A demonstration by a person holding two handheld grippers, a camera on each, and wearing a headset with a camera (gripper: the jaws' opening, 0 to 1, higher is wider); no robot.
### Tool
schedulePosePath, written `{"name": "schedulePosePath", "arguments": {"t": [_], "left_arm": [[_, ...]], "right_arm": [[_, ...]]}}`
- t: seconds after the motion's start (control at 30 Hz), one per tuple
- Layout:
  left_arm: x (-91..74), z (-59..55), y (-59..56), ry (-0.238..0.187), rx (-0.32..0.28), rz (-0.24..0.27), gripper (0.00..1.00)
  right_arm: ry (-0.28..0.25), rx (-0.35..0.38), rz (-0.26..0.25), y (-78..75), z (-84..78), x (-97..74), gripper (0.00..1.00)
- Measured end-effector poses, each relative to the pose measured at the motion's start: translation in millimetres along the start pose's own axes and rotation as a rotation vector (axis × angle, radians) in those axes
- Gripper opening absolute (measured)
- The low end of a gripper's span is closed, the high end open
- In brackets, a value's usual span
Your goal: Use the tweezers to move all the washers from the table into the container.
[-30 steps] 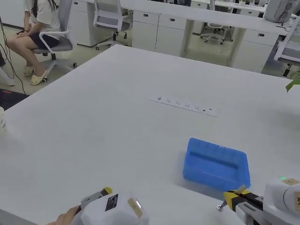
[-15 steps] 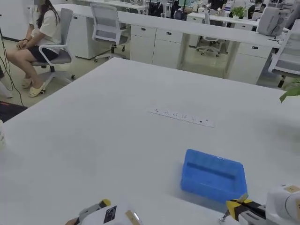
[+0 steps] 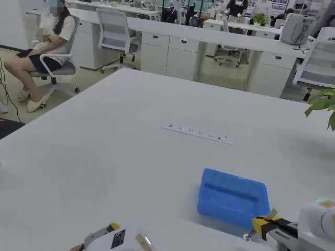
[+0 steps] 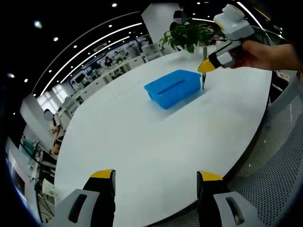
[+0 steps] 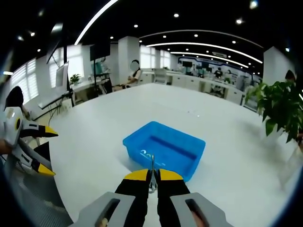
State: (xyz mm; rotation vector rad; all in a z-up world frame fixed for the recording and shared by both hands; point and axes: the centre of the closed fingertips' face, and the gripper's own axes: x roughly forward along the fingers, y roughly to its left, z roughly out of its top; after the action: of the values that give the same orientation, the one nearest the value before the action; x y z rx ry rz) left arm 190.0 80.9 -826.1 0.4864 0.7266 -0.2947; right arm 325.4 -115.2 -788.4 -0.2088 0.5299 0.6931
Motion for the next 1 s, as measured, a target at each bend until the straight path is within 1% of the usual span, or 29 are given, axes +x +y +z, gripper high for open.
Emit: {"name": "schedulePosePath", "arguments": {"t": [0.17, 0.57, 0.73, 0.8, 1.0], "left_arm": [[-0.1, 0.4, -0.2, -0.002, 0.001, -0.001, 0.70], [0.4, -0.6, -2.9, 0.005, 0.009, -0.013, 0.70], [0.7, -1.3, -2.8, 0.011, 0.011, -0.013, 0.70], [2.1, -3.9, -2.2, 0.027, 0.011, -0.010, 0.71], [2.3, -5.1, -2.0, 0.033, 0.008, -0.008, 0.71]], "right_arm": [[-0.018, -0.011, -0.003, -2.3, 10.7, -3.8, 0.02], [-0.052, -0.011, -0.015, -6.0, 24.5, -8.9, 0.02], [-0.060, -0.012, -0.014, -6.5, 28.7, -8.9, 0.02], [-0.060, -0.013, -0.012, -5.6, 29.0, -8.3, 0.02], [-0.054, -0.027, -0.004, -4.4, 29.9, -6.1, 0.02]]}}
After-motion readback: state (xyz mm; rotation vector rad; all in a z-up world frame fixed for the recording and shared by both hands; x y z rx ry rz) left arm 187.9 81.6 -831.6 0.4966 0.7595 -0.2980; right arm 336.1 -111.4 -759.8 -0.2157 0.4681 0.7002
